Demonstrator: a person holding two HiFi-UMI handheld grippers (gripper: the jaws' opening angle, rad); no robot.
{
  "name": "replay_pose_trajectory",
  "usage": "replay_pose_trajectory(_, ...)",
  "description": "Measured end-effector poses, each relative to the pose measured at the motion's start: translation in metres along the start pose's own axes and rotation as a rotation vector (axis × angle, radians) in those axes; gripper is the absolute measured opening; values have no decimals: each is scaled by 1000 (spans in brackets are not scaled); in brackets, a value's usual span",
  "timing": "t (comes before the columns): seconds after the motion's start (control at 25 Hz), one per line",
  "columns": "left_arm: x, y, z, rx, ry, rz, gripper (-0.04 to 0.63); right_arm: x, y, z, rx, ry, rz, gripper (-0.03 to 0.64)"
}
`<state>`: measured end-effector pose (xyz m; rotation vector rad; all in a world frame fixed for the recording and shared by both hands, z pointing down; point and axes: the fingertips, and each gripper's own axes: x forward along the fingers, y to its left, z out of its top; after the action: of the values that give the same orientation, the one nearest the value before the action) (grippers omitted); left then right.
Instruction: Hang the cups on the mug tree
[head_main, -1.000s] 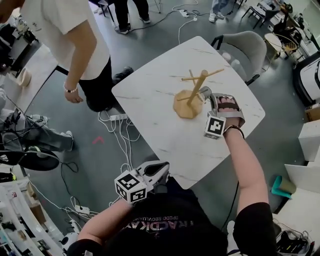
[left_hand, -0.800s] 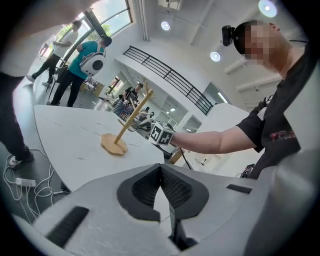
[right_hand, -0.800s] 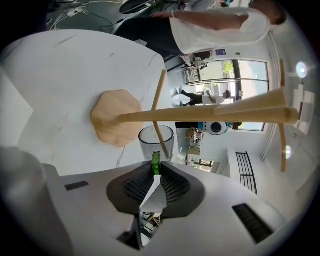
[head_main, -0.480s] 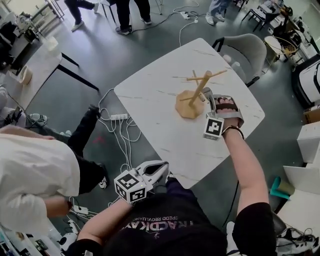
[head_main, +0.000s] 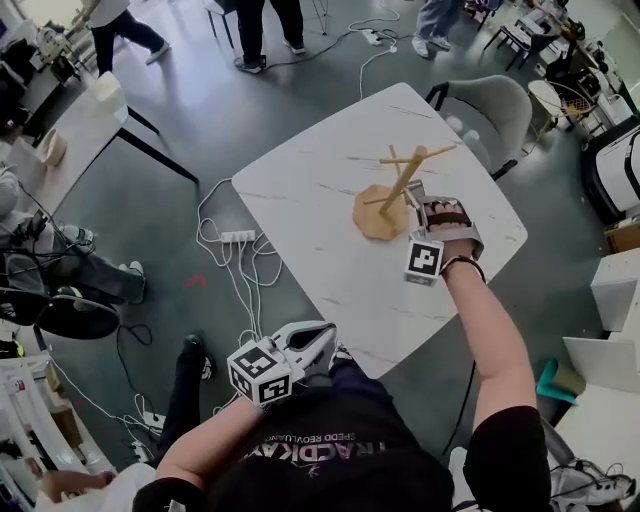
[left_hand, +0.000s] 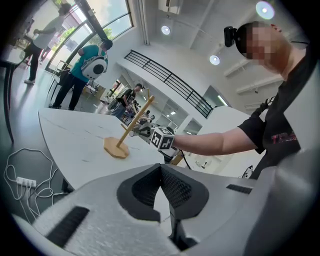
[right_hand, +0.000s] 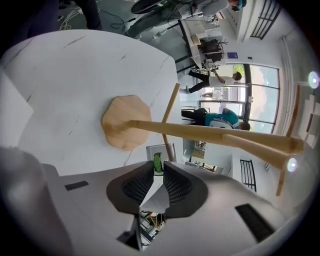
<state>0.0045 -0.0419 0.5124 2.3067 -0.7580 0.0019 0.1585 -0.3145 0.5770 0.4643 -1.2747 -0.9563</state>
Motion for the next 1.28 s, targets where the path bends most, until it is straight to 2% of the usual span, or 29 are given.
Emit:
replay_pose_trajectory(0.52,-4,-7,8,33,5,-27,-3,-20,8,10,15,-12,24,43)
replay_pose_trajectory(0.8,-8,-12,19,56,10,-51,-3,-54,3,19,108,-57,-23,43)
replay_pose_trajectory(0.88,-9,-15,21,70,14,-69,-3,-72,-1,22,230,-92,-24,39)
replay_pose_trajectory(1.12,-18,-19,25,99,29,-125,-3,-137,-16,40,978,-323,111,11)
replay_pose_trajectory(1.28,-23,-21,23,118,59,-168,-3,-179,-20,59,1368,-486,164,11)
